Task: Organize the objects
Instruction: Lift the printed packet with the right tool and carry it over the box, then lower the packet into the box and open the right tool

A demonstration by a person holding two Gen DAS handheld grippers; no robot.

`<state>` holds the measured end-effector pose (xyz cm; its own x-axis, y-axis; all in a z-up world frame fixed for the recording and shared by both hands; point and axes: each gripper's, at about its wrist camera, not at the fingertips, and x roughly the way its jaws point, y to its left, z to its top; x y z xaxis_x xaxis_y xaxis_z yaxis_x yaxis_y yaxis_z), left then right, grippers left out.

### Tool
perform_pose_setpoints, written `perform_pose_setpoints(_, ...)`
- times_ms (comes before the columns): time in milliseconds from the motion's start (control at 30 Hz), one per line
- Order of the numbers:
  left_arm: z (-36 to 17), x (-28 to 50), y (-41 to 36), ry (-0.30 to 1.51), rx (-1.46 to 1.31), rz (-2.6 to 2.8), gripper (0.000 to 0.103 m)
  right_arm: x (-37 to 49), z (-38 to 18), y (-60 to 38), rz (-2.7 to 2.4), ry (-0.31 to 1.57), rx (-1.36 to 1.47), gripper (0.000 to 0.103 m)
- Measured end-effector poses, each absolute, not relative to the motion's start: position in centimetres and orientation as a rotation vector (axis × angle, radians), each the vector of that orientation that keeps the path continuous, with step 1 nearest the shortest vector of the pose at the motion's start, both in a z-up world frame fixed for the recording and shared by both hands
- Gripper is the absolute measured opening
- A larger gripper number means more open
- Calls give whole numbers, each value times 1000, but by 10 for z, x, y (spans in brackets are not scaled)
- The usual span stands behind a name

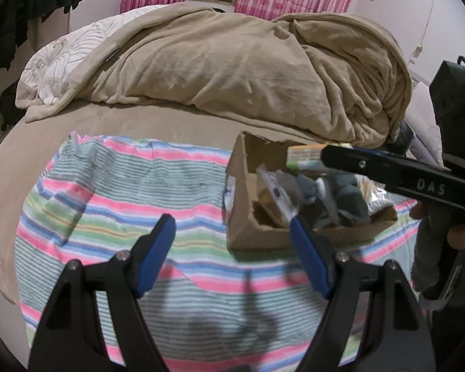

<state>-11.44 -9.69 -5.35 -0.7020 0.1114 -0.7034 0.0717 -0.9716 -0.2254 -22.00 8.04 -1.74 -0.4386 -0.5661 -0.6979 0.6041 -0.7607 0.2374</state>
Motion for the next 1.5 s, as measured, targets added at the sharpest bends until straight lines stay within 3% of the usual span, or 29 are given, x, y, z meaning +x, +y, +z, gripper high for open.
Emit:
perform_pose_setpoints(667, -64, -133, -104, -354, -1240, 2861, 78, -268, -63, 38, -2136, 57, 1207, 49)
perform_pose_setpoints(767, -62, -130, -103, -346, -1238, 2862, 78, -265, -61, 39, -2151, 61, 1199, 52)
perform_pose_setpoints(867, -57, -126, -101, -342, -1234, 2867, 78, -258, -54, 41, -2160, 67, 1171, 66)
perform_pose_setpoints(1500, -25, -86, -72, -279, -1198, 2872, 78, -203, -10, 87, -2265, 99, 1082, 66)
